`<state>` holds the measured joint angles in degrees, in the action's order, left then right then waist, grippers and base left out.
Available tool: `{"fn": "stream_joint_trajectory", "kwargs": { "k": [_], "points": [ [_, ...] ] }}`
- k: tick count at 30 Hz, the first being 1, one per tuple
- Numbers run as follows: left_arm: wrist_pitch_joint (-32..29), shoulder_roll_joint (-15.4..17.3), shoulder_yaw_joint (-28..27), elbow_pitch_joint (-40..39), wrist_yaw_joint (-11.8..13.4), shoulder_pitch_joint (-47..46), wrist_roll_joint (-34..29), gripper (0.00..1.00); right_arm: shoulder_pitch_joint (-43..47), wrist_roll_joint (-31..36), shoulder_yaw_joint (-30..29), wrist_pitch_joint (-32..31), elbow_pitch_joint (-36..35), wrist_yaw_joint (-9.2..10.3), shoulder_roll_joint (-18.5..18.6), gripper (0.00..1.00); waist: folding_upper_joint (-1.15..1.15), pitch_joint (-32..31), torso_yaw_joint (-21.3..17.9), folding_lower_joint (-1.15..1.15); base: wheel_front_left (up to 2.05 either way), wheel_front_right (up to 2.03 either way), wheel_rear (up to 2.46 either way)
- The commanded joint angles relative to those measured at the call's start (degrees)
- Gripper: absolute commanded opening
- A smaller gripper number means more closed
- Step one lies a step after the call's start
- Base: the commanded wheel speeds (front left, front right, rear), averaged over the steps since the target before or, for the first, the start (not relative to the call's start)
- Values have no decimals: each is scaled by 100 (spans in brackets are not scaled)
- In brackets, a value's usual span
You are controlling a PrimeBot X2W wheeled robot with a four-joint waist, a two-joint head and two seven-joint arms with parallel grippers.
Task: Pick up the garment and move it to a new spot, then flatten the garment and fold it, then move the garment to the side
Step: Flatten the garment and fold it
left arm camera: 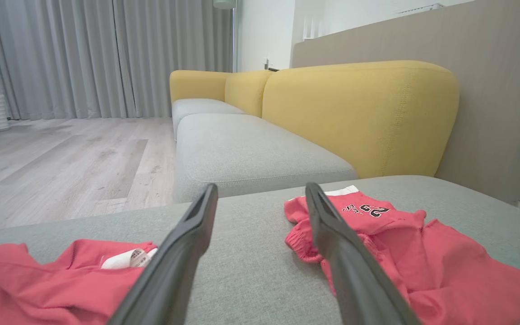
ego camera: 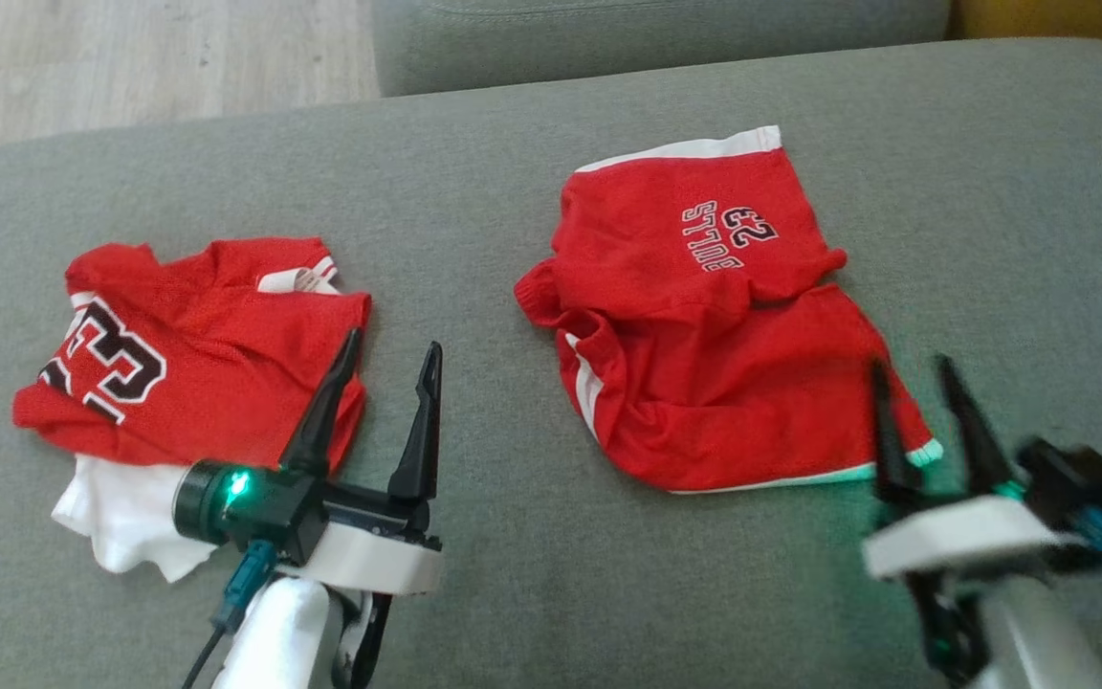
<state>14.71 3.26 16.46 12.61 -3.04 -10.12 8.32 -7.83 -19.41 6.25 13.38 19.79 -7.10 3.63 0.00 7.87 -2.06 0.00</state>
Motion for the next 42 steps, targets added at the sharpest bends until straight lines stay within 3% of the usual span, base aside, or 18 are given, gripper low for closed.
{"fn": "stream_joint_trajectory", "kwargs": {
  "k": [1,5,14,23,34,35,36,37,42],
  "points": [
    [29,45,-214,-200,-3,-110,-27,100,108,303,-242,114,-272,-39,-47,100,0,9,-41,0,0,0,0],
    [29,43,-214,-184,-43,-132,-51,100,447,360,-754,149,-352,-39,-71,100,0,51,-59,0,0,0,0],
    [29,43,-208,-131,-109,-182,-98,100,465,252,-854,160,-395,-39,-74,100,0,87,-27,0,0,0,0],
    [29,16,-177,-113,-116,-114,-90,100,268,702,-1198,-44,669,-39,-75,100,0,59,71,0,0,0,0],
    [29,-4,-145,-137,-124,-189,-101,100,-231,882,-1142,-312,1539,-39,-75,100,0,193,172,0,0,0,0],
    [29,-5,-149,-133,-124,-191,-103,100,-261,875,-1119,-328,1592,-39,-75,79,0,200,176,0,0,0,0],
    [29,-5,-154,-129,-125,-193,-105,100,-289,886,-1116,-315,1630,-39,-75,25,0,206,178,0,0,0,0],
    [29,-6,-162,-123,-126,-195,-107,100,-312,922,-1125,-297,1664,-39,-75,0,0,208,177,0,0,0,0],
    [29,16,-205,-87,-140,-207,-130,100,-379,1060,-1491,-173,1777,-39,-75,0,0,193,135,0,0,0,0]
  ]
}}
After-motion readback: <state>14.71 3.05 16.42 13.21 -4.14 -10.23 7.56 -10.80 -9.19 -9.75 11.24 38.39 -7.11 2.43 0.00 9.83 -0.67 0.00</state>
